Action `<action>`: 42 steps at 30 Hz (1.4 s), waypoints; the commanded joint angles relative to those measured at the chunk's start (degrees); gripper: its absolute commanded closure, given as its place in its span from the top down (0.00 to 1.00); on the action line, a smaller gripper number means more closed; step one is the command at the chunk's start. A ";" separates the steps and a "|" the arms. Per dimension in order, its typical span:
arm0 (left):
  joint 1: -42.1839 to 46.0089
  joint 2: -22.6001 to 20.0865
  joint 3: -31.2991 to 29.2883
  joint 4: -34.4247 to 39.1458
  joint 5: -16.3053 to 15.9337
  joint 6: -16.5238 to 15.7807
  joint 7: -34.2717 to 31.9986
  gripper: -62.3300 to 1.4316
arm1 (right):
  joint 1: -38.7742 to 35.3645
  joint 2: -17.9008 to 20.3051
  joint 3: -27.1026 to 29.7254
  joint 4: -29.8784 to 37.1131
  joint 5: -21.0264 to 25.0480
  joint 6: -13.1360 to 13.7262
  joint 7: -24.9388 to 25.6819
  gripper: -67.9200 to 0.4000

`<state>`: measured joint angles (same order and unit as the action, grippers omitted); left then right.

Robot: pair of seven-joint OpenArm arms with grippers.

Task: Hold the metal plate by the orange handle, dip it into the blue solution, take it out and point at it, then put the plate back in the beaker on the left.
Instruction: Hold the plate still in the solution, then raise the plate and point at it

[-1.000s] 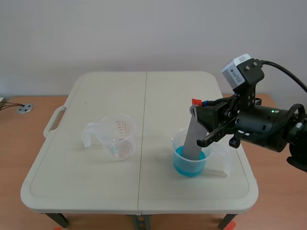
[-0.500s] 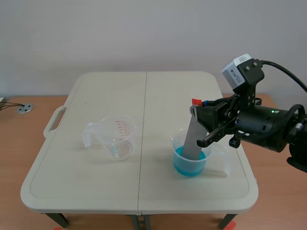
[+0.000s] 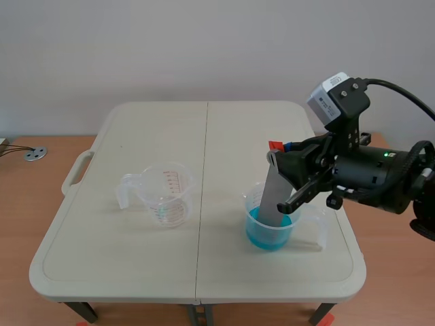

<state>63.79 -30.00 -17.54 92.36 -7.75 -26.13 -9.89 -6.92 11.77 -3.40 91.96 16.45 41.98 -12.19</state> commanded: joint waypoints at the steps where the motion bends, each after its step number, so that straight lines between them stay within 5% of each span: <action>1: -0.17 0.13 0.17 0.55 -0.55 -0.17 -0.81 0.05 | 0.26 0.31 -0.04 2.43 0.68 0.74 0.48 0.02; 9: -0.17 0.13 0.17 0.55 -0.55 -0.17 -0.79 0.05 | 0.24 0.31 0.11 8.70 1.46 0.74 -2.62 0.02; 26: -0.66 0.28 0.22 0.55 -0.55 -0.59 -0.81 0.05 | 0.24 0.31 3.50 20.70 13.97 0.74 -14.03 0.02; 42: -5.79 0.26 0.22 0.55 -0.55 -0.57 -0.83 0.05 | 0.26 0.42 6.14 29.68 20.46 0.74 -18.80 0.02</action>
<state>58.70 -29.95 -17.54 92.36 -7.73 -26.59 -9.89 -7.33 11.77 2.50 120.46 35.92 42.09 -31.64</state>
